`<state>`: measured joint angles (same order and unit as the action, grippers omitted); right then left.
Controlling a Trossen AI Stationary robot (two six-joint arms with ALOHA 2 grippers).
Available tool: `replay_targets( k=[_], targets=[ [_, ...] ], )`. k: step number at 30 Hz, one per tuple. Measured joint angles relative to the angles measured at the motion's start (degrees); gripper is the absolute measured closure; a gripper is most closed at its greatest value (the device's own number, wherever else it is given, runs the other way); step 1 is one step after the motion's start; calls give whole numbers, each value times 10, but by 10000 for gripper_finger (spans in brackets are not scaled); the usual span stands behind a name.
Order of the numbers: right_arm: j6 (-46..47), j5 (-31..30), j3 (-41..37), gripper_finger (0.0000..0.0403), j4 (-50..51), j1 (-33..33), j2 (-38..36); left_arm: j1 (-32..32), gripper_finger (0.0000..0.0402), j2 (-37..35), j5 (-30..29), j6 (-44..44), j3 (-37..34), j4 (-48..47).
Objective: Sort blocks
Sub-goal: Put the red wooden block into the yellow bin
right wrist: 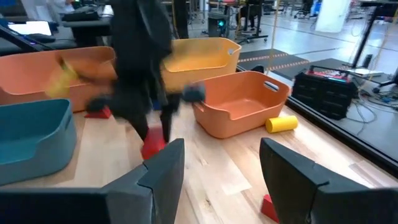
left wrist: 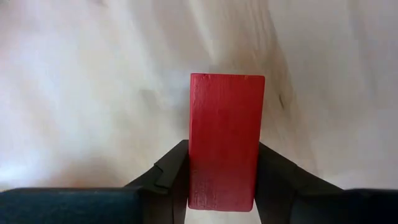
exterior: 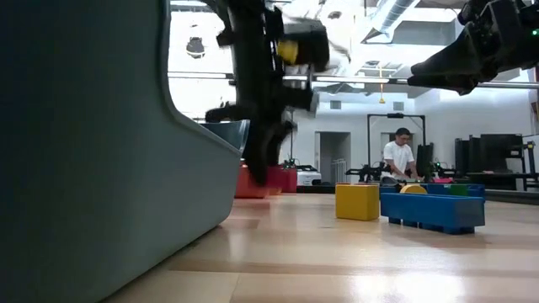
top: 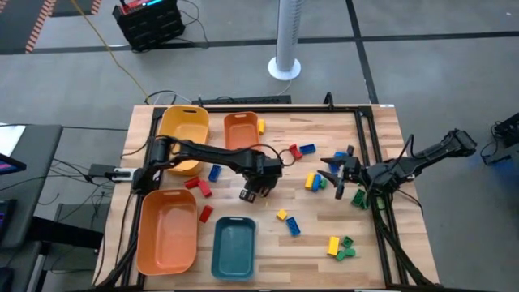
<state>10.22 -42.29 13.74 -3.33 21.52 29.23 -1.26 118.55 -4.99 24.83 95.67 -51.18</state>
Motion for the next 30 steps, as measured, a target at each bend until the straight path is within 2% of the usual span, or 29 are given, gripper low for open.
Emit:
replay_targets(
  k=[3,7,12,18,22,30],
  targets=[
    [1,-2,0,180,0,0,0,-5,278,-61,-26,-24,-5,-3],
    [8,-2,0,180,2,0,0,-25,278,-146,-46,-80,-47,-2],
    [12,-3,0,180,3,0,0,-54,278,-268,-100,-129,-156,22],
    [17,-14,0,180,1,-3,0,-110,278,-399,-123,-206,-284,41],
    [11,-14,0,180,-10,-3,0,-169,278,-441,-135,-251,-324,14],
    [4,-13,0,180,-23,-3,14,-327,278,-444,-128,-312,-336,-51]
  ],
)
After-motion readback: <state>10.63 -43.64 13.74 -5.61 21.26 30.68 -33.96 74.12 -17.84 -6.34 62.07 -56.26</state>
